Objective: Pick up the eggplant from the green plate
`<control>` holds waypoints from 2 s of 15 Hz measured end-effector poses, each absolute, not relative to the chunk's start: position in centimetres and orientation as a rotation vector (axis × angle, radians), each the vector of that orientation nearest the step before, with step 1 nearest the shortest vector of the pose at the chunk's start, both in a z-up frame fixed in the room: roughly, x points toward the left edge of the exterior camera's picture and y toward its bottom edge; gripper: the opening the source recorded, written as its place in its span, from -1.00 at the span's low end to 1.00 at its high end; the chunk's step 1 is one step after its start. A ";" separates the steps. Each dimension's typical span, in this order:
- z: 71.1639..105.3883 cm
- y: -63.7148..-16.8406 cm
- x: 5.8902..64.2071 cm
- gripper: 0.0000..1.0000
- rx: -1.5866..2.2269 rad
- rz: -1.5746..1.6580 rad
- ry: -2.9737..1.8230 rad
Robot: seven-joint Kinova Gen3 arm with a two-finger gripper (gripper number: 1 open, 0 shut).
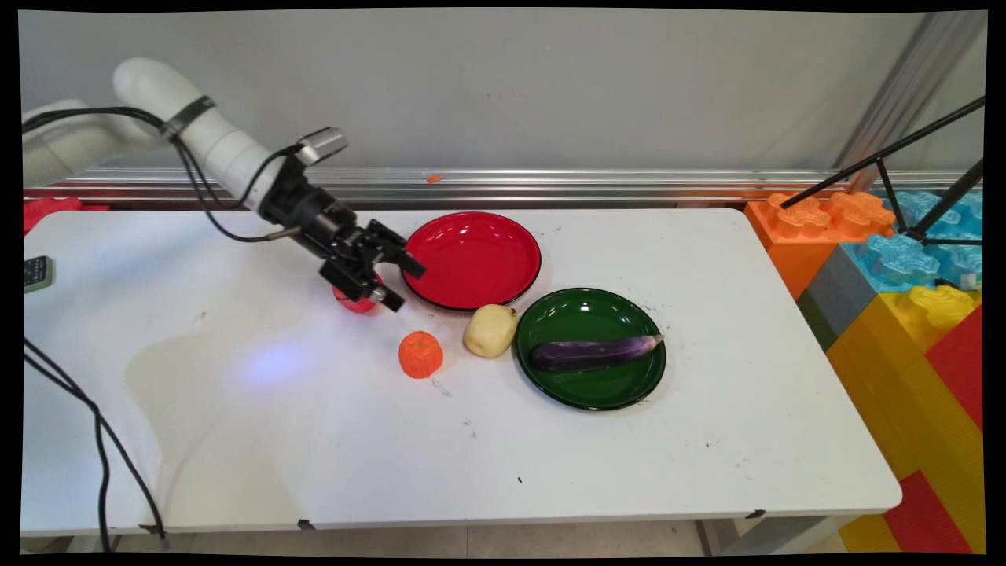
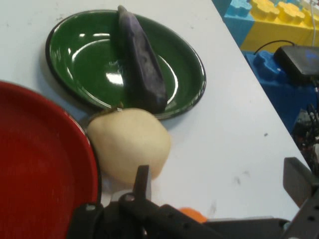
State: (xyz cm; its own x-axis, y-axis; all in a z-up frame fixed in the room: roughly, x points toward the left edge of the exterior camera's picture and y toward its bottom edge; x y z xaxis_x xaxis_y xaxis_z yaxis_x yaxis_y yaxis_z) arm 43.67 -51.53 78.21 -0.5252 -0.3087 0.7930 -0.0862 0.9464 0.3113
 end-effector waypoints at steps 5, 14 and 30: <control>77.7 -52.5 39.7 1.00 0.236 -0.286 -2.109; 75.8 -53.9 32.7 1.00 0.202 -0.293 -2.097; 71.6 -54.5 26.2 1.00 0.170 -0.304 -2.121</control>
